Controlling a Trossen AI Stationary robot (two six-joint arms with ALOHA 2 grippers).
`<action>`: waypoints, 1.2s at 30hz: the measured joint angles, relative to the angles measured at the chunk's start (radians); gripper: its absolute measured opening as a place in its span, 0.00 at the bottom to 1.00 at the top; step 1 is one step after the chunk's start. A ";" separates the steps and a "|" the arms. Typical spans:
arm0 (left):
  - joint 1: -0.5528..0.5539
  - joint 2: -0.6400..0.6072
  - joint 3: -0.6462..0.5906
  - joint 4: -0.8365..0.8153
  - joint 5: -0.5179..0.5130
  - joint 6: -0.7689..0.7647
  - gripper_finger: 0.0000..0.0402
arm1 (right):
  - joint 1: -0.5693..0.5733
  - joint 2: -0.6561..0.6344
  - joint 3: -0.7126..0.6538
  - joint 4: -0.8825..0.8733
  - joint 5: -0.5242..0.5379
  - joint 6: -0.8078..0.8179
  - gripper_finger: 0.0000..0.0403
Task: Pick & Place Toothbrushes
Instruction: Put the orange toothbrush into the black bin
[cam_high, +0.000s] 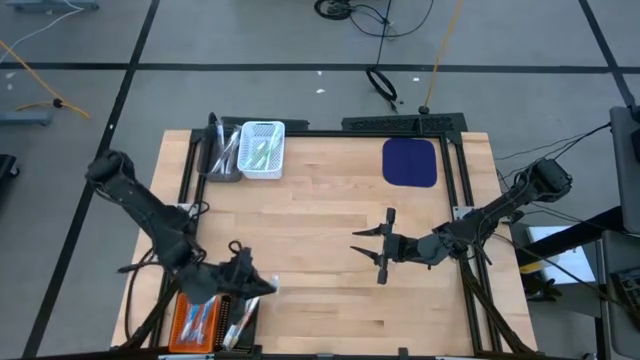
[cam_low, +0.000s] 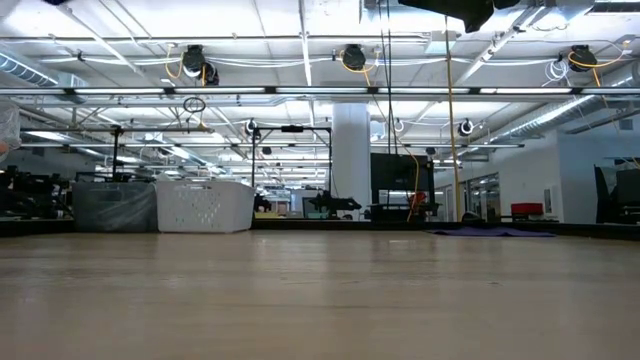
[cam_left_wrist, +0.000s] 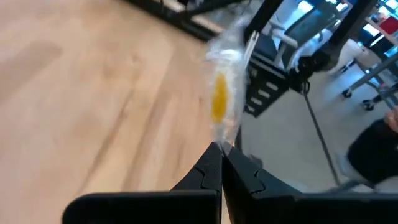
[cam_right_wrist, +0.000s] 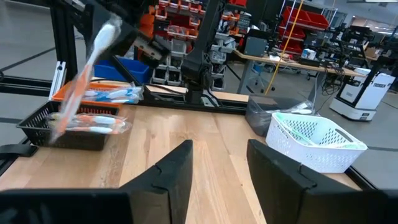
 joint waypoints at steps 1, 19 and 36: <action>-0.013 -0.007 0.000 -0.026 0.000 -0.036 0.00 | 0.000 0.000 0.000 0.000 0.000 0.000 0.36; -0.226 -0.020 0.000 -0.308 0.078 -0.566 0.00 | 0.000 0.000 0.000 -0.002 0.000 0.003 0.34; -0.245 0.021 0.000 -0.334 0.105 -0.658 0.00 | 0.000 0.000 0.000 -0.011 0.000 0.003 0.33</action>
